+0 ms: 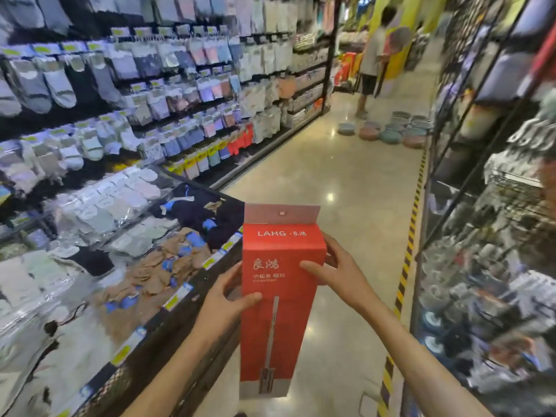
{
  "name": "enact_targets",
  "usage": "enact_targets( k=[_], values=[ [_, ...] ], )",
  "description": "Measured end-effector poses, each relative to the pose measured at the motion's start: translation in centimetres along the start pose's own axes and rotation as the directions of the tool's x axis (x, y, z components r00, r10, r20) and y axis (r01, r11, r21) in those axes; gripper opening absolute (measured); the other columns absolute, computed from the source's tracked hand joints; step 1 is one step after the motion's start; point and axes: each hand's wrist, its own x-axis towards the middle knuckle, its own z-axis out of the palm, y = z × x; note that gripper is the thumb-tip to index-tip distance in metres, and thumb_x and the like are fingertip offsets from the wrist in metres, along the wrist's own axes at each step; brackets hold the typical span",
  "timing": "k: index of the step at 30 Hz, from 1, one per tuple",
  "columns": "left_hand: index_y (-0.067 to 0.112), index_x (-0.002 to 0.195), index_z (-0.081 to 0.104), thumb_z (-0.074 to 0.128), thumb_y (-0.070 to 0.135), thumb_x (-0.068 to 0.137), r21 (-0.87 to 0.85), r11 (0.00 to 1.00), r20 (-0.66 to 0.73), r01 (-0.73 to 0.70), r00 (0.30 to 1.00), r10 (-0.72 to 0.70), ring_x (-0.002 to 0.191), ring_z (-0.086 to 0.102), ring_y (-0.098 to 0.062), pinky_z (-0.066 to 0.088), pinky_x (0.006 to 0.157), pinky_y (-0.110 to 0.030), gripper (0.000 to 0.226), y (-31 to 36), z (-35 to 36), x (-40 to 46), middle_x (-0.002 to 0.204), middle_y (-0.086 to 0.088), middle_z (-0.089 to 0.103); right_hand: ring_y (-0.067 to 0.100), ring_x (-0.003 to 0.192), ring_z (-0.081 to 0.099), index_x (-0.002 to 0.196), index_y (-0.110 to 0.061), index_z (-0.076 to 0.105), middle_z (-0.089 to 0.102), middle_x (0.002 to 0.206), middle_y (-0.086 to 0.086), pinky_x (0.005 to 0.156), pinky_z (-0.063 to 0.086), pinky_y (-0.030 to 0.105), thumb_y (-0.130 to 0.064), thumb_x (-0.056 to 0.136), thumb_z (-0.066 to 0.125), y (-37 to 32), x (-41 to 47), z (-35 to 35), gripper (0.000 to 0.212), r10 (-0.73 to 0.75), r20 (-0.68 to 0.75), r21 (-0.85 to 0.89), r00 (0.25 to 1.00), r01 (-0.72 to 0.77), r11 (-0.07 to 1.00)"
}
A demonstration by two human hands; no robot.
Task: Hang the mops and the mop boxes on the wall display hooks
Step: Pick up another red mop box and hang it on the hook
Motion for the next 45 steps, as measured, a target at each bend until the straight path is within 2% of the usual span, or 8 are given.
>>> enact_targets(
  k=[6,11,18,31,35,38,41,45],
  values=[
    [0.035,0.137,0.056,0.097,0.037,0.07,0.018,0.996,0.173,-0.092,0.981,0.088,0.106,0.065,0.008,0.05,0.073,-0.002,0.079,2.2,8.3,14.4,0.13,0.009,0.066,0.008,0.13,0.063,0.148,-0.055,0.048,0.065,0.14,-0.021,0.091,0.065,0.041,-0.06,0.084,0.082,2.5,8.5,-9.4,0.072,0.007,-0.186,-0.074,0.982,-0.021,0.997],
    [0.037,0.142,0.049,0.093,0.042,0.069,0.017,0.993,0.307,-0.119,0.946,0.108,0.102,0.059,0.025,0.051,0.07,-0.002,0.085,4.5,14.1,27.2,0.13,0.02,0.059,0.004,0.13,0.061,0.148,-0.062,0.043,0.063,0.141,-0.026,0.1,0.06,0.051,-0.069,0.08,0.081,4.0,17.1,-16.2,0.079,0.006,-0.306,-0.15,0.952,-0.054,0.987],
    [0.044,0.148,0.048,0.082,0.081,0.055,0.048,0.971,0.443,-0.235,0.876,0.191,0.115,0.059,0.013,0.049,0.087,-0.016,0.106,10.6,21.1,43.4,0.139,0.024,0.059,0.004,0.127,0.064,0.148,-0.059,0.045,0.066,0.138,-0.025,0.102,0.059,0.05,-0.066,0.08,0.082,3.9,29.7,-24.8,0.078,-0.004,-0.434,-0.156,0.901,-0.071,0.985],
    [0.043,0.147,0.051,0.084,0.05,0.078,0.033,0.947,0.468,-0.318,0.843,0.267,0.118,0.06,0.005,0.052,0.072,-0.007,0.077,17.4,36.5,72.3,0.138,0.021,0.06,0.006,0.125,0.064,0.148,-0.053,0.049,0.066,0.137,-0.022,0.092,0.064,0.04,-0.07,0.083,0.077,7.2,54.7,-42.5,0.072,-0.059,-0.526,-0.171,0.848,-0.038,0.985],
    [0.041,0.148,0.051,0.084,0.059,0.076,0.043,0.942,0.458,-0.332,0.845,0.276,0.12,0.059,0.002,0.048,0.082,-0.014,0.081,20.4,41.0,80.8,0.139,0.019,0.06,0.005,0.125,0.063,0.147,-0.054,0.05,0.066,0.136,-0.024,0.085,0.065,0.034,-0.08,0.075,0.075,7.9,63.3,-48.2,0.08,-0.063,-0.549,-0.169,0.834,-0.036,0.985],
    [0.045,0.146,0.052,0.081,0.075,0.067,0.028,0.941,0.448,-0.338,0.845,0.291,0.12,0.061,0.002,0.053,0.09,-0.023,0.089,22.6,44.0,87.5,0.138,0.021,0.062,0.008,0.12,0.067,0.145,-0.048,0.055,0.07,0.131,-0.019,0.072,0.063,0.027,-0.057,0.087,0.08,7.9,69.8,-52.6,0.064,-0.087,-0.538,-0.158,0.838,0.001,0.987],
    [0.047,0.144,0.053,0.079,0.078,0.065,0.02,0.938,0.446,-0.347,0.842,0.302,0.122,0.062,-0.002,0.055,0.094,-0.03,0.089,24.6,47.0,93.7,0.138,0.022,0.063,0.009,0.12,0.068,0.145,-0.045,0.056,0.07,0.132,-0.018,0.077,0.065,0.032,-0.055,0.087,0.081,8.2,75.4,-56.6,0.064,-0.1,-0.555,-0.157,0.826,0.014,0.987],
    [0.047,0.144,0.054,0.083,0.061,0.077,-0.004,0.929,0.458,-0.371,0.825,0.332,0.117,0.063,0.002,0.052,0.085,-0.019,0.074,26.8,52.0,102.5,0.132,0.028,0.063,0.013,0.122,0.068,0.143,-0.048,0.055,0.07,0.133,-0.016,0.087,0.066,0.042,-0.069,0.079,0.077,9.5,83.3,-62.3,0.071,-0.1,-0.579,-0.159,0.809,0.007,0.987]
  ],
)
